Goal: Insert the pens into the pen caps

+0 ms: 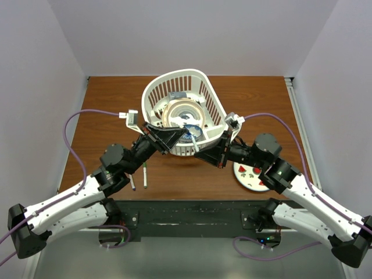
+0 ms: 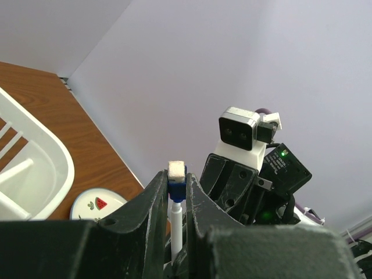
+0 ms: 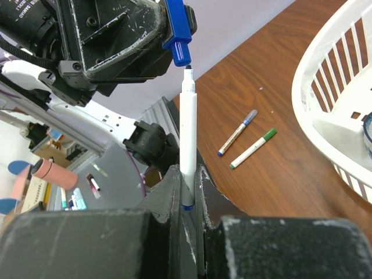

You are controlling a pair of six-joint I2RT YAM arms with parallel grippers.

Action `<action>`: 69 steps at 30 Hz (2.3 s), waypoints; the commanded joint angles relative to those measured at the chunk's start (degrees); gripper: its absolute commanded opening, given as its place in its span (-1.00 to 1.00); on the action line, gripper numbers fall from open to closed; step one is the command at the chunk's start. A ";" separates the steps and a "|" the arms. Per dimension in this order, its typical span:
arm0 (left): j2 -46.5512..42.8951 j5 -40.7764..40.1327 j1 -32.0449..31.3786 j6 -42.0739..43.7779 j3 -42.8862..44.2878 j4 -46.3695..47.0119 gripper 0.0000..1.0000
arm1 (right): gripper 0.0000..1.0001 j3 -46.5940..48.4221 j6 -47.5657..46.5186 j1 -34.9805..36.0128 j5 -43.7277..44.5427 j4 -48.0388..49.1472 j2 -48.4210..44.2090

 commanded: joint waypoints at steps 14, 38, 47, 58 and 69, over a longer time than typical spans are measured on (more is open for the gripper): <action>1.86 2.68 0.17 -1.29 -0.29 5.25 -1.00 | -1.00 1.91 0.18 0.25 -1.09 1.30 0.01; 9.42 29.75 -0.70 -0.05 0.07 -4.87 -1.00 | -1.00 9.82 -9.66 0.34 8.65 -7.05 -0.60; 9.24 29.75 -1.23 -8.40 -14.42 11.11 -1.00 | -1.00 13.60 -11.07 0.25 18.69 -3.54 -0.09; 14.25 28.97 -6.32 -8.94 -16.03 17.65 -1.00 | -1.00 18.52 -13.26 0.16 23.96 0.95 3.87; 17.51 27.74 -11.60 -2.26 -11.10 10.79 -1.00 | -1.00 25.54 -17.21 -0.45 25.01 -0.28 7.83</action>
